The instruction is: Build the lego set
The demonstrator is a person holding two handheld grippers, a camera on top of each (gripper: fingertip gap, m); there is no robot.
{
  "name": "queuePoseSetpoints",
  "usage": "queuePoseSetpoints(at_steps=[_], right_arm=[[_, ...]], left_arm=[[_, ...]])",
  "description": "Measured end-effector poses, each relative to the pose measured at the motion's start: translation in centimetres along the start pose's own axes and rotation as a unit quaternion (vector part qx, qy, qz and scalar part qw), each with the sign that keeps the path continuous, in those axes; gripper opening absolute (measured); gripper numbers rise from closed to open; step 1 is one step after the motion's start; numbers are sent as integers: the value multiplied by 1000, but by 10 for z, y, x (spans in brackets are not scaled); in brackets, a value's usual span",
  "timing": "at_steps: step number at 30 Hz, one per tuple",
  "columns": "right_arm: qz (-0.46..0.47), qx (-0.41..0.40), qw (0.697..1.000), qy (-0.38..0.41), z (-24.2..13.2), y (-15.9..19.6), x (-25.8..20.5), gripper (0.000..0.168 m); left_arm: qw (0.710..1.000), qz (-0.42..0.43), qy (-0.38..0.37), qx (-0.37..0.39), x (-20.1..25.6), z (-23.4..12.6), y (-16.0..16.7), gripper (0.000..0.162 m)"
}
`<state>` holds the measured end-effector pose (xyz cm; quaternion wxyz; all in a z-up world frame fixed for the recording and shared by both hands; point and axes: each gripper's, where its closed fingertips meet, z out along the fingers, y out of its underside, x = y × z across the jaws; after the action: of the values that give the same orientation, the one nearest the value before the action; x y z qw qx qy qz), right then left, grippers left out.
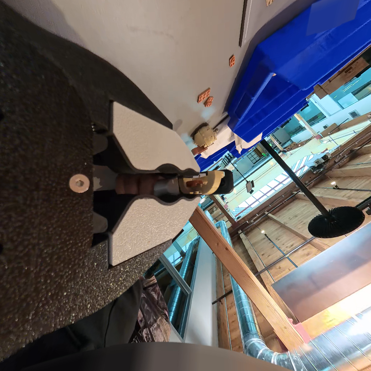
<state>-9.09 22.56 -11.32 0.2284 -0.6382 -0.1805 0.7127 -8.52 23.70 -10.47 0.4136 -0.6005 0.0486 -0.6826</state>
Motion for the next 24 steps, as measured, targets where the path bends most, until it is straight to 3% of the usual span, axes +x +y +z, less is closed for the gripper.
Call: queuePoseSetpoints(at_steps=[13, 17, 19, 21, 24], right_arm=[[-29, -10, 999, 16, 4, 6, 0, 18], [-115, -59, 990, 65, -1, 9, 7, 45], [-202, -92, 971, 94, -9, 6, 8, 52], [-318, -125, 931, 130, -16, -2, 12, 57], [-502, -179, 829, 169, -20, -14, 22, 65]], left_arm=[[1000, 3, 10, 14, 3, 0, -1, 11], [1000, 16, 0, -20, 2, -2, -1, 11], [998, 26, -16, -59, -1, -4, 0, 11], [994, 33, -27, -102, -4, -7, -1, 11], [987, 0, -15, -158, -5, -7, -1, 11]])
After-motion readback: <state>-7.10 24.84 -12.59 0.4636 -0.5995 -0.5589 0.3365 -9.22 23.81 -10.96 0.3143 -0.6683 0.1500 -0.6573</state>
